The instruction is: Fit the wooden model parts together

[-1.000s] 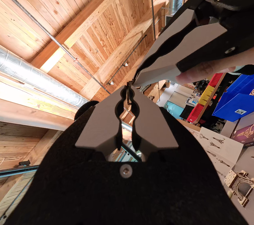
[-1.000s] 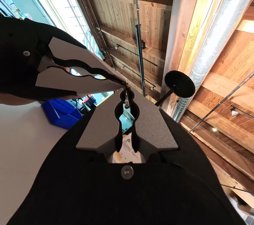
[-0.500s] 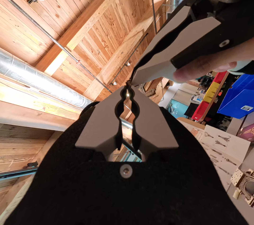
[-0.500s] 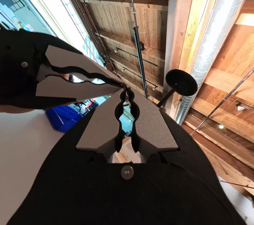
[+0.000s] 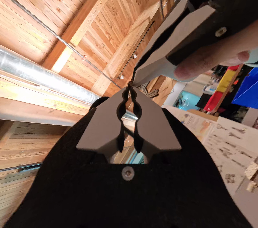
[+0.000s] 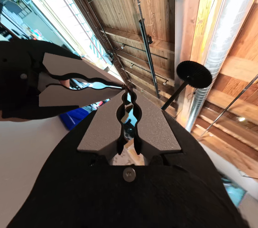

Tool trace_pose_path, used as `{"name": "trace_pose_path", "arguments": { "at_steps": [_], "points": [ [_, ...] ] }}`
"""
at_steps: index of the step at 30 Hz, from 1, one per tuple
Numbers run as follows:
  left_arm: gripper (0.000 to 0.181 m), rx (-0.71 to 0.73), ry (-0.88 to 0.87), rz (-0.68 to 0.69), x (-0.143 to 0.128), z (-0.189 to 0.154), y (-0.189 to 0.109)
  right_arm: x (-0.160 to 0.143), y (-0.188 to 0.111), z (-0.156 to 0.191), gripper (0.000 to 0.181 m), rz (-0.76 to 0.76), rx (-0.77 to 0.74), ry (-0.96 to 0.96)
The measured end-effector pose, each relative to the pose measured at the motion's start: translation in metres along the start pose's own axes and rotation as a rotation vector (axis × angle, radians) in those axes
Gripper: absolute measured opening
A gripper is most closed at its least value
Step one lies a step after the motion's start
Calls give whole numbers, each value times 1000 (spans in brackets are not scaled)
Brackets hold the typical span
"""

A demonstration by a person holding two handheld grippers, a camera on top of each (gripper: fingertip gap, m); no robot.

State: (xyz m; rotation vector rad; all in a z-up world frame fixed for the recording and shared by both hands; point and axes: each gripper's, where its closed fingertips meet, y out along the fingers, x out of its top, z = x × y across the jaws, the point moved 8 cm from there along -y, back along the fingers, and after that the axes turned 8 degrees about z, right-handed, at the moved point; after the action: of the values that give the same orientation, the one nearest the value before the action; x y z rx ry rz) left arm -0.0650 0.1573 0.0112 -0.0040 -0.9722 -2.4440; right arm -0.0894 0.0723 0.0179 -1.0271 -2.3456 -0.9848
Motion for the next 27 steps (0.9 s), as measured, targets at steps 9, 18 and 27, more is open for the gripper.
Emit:
{"name": "trace_pose_path", "arguments": {
  "at_steps": [9,18,27],
  "points": [
    [0,241,387,3,-2,1,-8,-1,0,-4,21,-62,219,400],
    [0,271,451,-80,0,2,-13,-6,0,-16,26,-110,482,821],
    [0,285,482,-63,-1,-2,-11,-9,1,-18,17,-86,548,942]
  ]
}}
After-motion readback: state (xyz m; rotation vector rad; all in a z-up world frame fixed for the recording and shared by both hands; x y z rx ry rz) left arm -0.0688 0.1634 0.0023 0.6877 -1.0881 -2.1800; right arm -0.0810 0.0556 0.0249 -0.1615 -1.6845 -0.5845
